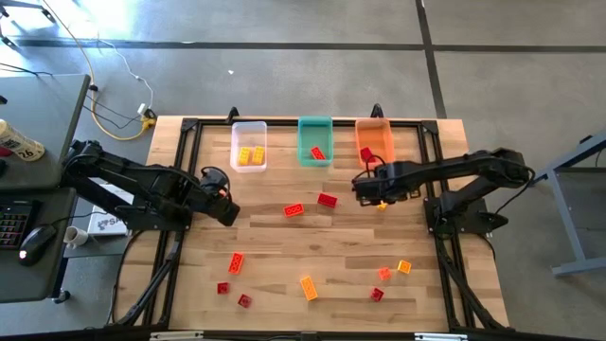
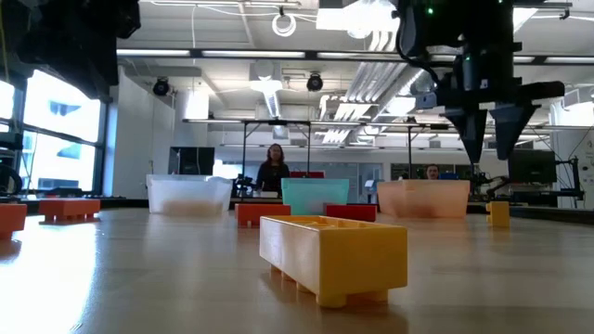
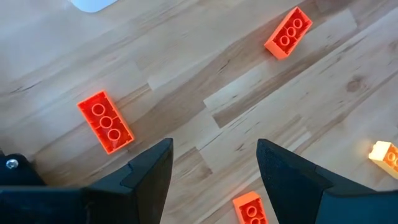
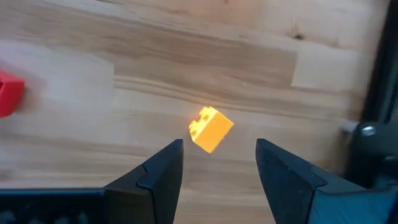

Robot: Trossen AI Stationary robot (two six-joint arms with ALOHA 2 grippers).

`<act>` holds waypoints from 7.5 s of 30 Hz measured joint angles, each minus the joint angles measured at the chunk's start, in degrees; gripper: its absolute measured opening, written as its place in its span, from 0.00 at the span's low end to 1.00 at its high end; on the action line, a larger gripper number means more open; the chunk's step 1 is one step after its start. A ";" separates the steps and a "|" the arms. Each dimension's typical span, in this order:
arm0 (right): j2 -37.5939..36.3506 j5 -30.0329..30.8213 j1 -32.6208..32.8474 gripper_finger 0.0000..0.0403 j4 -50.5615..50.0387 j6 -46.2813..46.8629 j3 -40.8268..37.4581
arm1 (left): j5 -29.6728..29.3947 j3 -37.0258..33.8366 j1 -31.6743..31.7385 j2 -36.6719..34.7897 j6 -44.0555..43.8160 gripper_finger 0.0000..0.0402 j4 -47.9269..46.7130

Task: Sort & place blocks by color
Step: Put the yellow game piece into the transparent bin

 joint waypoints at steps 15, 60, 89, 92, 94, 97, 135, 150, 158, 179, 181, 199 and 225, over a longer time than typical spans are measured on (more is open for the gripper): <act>0.02 -3.57 3.66 0.47 6.06 8.28 -4.15 | 0.02 0.00 0.00 0.00 1.60 0.55 0.00; 0.07 -3.36 1.32 0.47 8.08 15.51 -4.15 | -1.49 0.00 22.47 0.00 33.07 0.55 8.16; 0.07 -3.43 0.26 0.47 13.70 18.00 -11.85 | 0.02 0.00 28.04 -0.01 33.08 0.55 10.16; 0.07 -3.99 -0.75 0.47 16.26 17.94 -13.62 | 0.02 0.00 28.04 0.00 33.07 0.55 10.16; 0.07 -4.02 -1.38 0.47 18.26 17.88 -14.49 | 0.02 0.00 28.02 0.00 33.07 0.55 10.16; 0.07 -3.50 -2.40 0.47 18.65 17.74 -14.70 | 0.02 0.00 28.02 0.00 33.07 0.55 10.16; 0.11 -3.56 0.06 0.15 20.82 8.88 -7.23 | 2.11 0.00 28.02 -0.02 34.53 0.55 10.64; 0.07 8.41 3.39 0.15 20.51 -0.69 7.72 | 14.22 0.00 28.02 0.00 40.49 0.55 21.30; 0.04 10.31 3.39 0.15 25.61 -7.92 11.73 | 22.02 0.00 27.99 0.00 45.38 0.55 29.79; 0.04 -1.61 -2.43 0.15 54.99 -28.66 12.90 | 21.79 0.02 28.00 0.00 74.09 0.55 41.59; 0.04 -3.24 -3.16 0.15 56.83 -29.93 12.90 | 21.59 0.02 28.02 0.00 74.16 0.55 42.71; 0.04 -9.19 -4.96 0.15 74.22 -31.52 12.84 | 17.78 0.02 28.02 0.13 81.53 0.55 54.99; 0.02 -9.24 -4.94 0.15 73.15 -30.00 12.74 | 16.61 0.02 26.01 8.56 86.46 0.55 71.27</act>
